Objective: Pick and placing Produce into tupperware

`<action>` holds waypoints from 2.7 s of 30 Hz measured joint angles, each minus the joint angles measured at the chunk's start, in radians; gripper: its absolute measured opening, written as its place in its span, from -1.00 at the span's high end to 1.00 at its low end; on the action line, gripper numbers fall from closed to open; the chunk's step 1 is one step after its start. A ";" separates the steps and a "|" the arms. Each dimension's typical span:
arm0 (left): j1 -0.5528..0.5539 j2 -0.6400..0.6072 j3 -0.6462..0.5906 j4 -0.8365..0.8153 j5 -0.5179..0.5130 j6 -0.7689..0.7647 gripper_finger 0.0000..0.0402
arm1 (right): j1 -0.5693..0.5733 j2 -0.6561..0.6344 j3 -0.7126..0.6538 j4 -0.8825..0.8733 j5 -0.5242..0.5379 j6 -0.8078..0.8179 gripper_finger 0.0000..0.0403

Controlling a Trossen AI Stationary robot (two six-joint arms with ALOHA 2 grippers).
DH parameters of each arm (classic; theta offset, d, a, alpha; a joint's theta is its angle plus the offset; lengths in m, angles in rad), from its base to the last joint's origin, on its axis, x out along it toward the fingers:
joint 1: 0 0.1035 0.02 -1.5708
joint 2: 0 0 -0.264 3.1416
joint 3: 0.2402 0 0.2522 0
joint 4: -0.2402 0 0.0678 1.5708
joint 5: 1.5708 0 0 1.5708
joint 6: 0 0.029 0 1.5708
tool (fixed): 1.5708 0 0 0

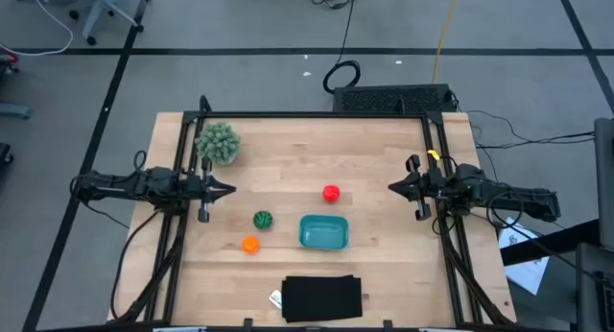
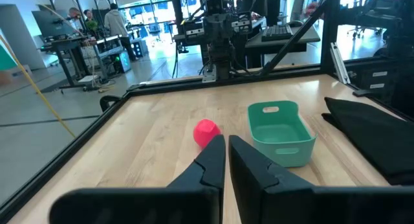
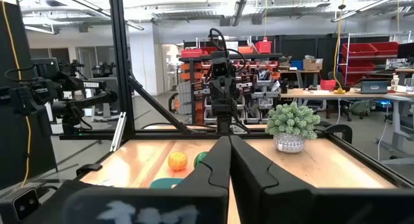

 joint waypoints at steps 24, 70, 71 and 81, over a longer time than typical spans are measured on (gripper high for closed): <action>0.000 0.000 0.000 0.000 0.000 0.000 0.87 | 0.000 0.000 0.000 0.000 0.000 0.000 1.00; 0.000 0.004 0.000 0.121 0.070 -0.237 0.87 | 0.000 0.000 0.000 0.019 0.000 0.032 1.00; 0.000 0.004 -0.001 0.104 0.081 -0.253 0.87 | 0.000 0.000 0.000 0.019 0.000 0.028 1.00; 0.000 0.062 -0.098 0.249 0.061 -0.286 0.87 | 0.000 0.000 0.000 0.019 0.000 -0.019 1.00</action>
